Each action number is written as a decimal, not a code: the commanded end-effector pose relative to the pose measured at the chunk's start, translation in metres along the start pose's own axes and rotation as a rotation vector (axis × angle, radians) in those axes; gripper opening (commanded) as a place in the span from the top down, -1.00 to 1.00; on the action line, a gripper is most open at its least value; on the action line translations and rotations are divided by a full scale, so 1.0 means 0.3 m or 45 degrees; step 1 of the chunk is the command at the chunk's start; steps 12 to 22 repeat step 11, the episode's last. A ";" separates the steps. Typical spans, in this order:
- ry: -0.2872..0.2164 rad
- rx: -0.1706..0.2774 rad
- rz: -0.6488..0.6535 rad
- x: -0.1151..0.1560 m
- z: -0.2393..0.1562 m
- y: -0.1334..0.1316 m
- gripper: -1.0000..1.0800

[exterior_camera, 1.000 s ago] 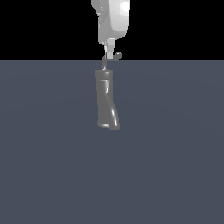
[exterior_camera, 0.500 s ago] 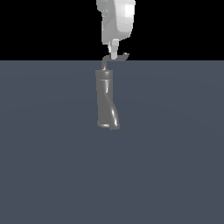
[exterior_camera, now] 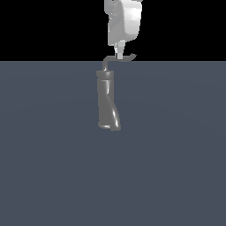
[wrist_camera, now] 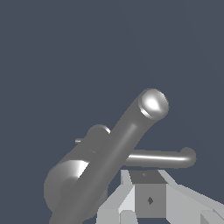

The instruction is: Turn on the faucet by rotating a designated handle.

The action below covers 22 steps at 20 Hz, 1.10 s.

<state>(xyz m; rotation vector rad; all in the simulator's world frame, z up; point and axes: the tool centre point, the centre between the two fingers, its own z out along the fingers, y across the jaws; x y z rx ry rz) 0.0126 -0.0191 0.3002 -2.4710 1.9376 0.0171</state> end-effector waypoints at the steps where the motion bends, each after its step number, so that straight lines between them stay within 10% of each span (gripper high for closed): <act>1: 0.010 0.008 0.047 0.092 -0.001 -0.002 1.00; 22: 0.012 0.007 0.062 0.172 -0.002 -0.041 1.00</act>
